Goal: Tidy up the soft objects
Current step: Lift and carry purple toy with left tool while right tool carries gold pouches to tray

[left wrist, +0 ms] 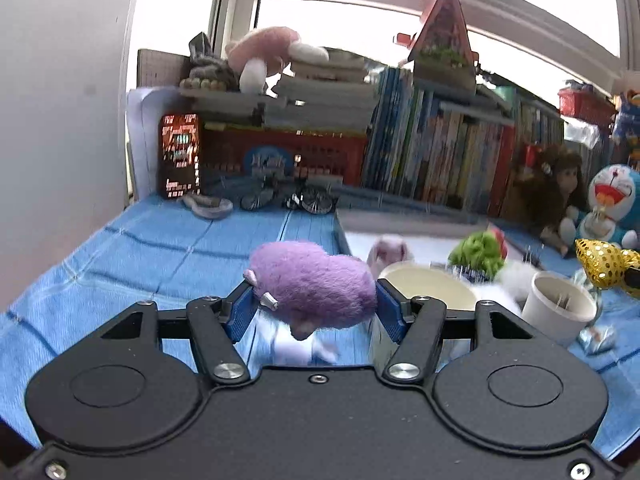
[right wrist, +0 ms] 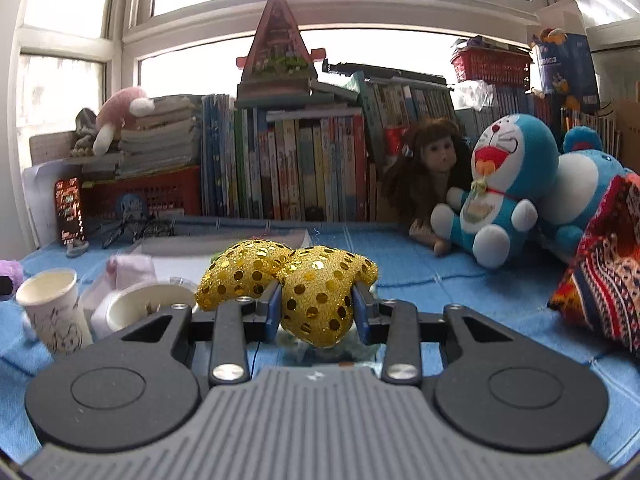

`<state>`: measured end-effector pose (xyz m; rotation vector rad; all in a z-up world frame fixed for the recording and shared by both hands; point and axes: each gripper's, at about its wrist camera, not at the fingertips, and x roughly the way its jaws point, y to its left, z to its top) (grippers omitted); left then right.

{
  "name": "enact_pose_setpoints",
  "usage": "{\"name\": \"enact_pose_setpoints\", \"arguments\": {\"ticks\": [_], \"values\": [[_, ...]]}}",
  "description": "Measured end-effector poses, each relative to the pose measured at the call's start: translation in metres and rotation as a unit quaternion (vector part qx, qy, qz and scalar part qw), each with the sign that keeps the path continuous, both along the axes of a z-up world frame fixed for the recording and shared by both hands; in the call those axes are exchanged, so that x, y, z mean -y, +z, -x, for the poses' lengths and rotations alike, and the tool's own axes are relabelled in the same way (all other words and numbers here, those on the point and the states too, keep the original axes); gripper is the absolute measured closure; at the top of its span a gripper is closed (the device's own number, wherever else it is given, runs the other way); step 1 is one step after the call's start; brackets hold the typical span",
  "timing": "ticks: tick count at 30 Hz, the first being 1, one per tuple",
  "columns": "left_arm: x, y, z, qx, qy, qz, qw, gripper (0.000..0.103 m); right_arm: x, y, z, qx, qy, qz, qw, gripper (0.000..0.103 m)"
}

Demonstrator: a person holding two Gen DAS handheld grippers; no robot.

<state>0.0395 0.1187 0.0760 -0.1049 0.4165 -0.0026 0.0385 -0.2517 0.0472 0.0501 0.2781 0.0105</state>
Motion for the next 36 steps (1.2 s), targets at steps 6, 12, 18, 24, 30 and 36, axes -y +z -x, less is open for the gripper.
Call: {"name": "enact_pose_setpoints", "arguments": {"ticks": [6, 12, 18, 24, 30, 36], "values": [[-0.004, 0.036, -0.028, 0.004, -0.033, 0.028, 0.9991, 0.043, 0.01, 0.023, -0.025, 0.002, 0.004, -0.016, 1.0, 0.062], [0.009, 0.065, -0.066, -0.006, -0.061, 0.034, 0.9975, 0.042, 0.017, 0.047, -0.061, -0.013, 0.016, -0.043, 0.999, 0.061], [0.032, 0.08, -0.107, -0.031, -0.092, 0.034, 0.9947, 0.042, 0.014, 0.061, -0.098, -0.042, 0.022, -0.064, 0.997, 0.061], [0.061, 0.08, -0.157, -0.088, -0.114, 0.047, 0.9885, 0.042, 0.003, 0.064, -0.143, -0.106, 0.025, -0.088, 0.99, 0.061], [0.083, 0.063, -0.203, -0.15, -0.114, 0.05, 0.9808, 0.042, -0.004, 0.053, -0.189, -0.174, 0.02, -0.123, 0.977, 0.061], [0.094, 0.037, -0.24, -0.205, -0.11, 0.055, 0.9711, 0.042, 0.003, 0.033, -0.219, -0.213, 0.022, -0.223, 0.951, 0.061]]}}
